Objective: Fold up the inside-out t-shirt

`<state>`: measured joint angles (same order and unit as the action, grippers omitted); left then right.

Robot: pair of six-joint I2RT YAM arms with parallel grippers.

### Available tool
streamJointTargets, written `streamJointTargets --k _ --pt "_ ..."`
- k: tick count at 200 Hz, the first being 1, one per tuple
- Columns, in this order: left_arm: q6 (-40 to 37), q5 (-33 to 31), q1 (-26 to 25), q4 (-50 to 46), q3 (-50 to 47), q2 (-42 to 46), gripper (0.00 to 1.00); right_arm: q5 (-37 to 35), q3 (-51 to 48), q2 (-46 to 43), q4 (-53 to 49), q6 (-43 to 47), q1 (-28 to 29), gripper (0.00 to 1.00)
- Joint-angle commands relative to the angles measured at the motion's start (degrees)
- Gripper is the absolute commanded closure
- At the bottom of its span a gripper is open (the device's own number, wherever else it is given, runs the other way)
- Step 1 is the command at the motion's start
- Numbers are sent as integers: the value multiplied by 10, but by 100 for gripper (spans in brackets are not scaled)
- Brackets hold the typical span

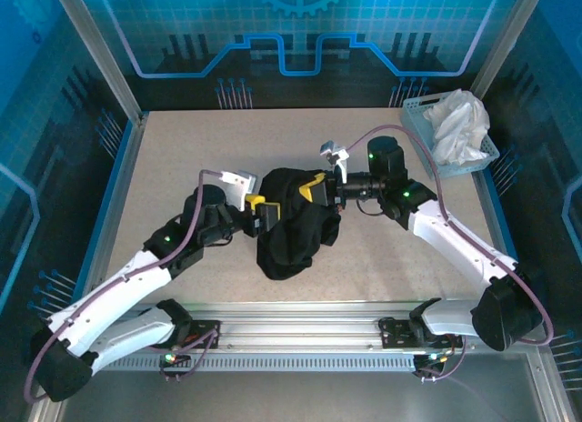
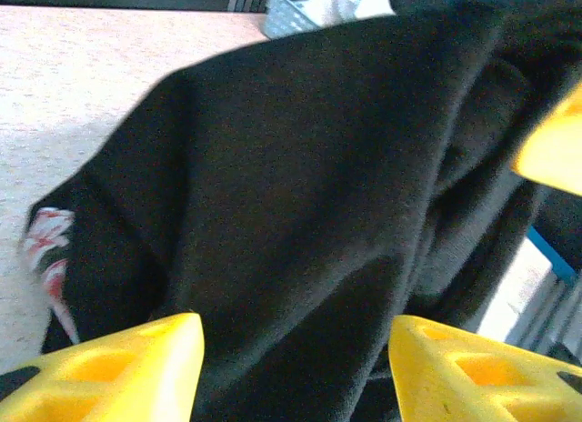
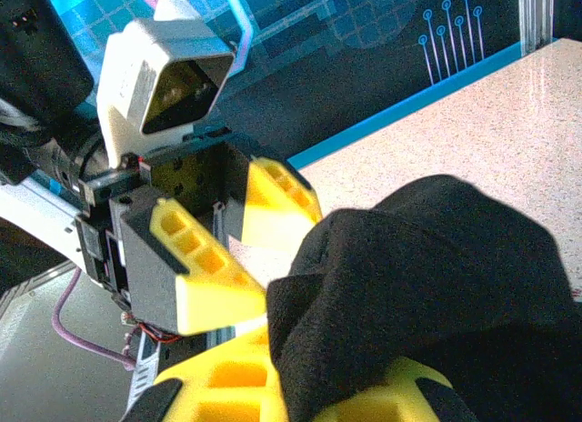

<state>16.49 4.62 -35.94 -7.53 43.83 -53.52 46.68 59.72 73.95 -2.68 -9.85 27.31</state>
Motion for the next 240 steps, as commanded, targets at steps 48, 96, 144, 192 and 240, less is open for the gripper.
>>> streamJointTargets --k 48,96,144,192,240 --pt "-24 36 -11 56 28 -64 53 3 18 -9 -16 9 -5 100" --pt "-36 -144 -6 6 11 -49 81 12 33 -22 -69 50 -11 100" --pt "-47 -156 26 8 46 -115 87 25 35 8 -11 4 14 99" --pt "-28 -162 66 -47 95 -161 83 -20 35 37 24 -50 18 99" --pt "3 -87 67 -55 42 -41 55 -65 45 68 -1 -65 13 98"
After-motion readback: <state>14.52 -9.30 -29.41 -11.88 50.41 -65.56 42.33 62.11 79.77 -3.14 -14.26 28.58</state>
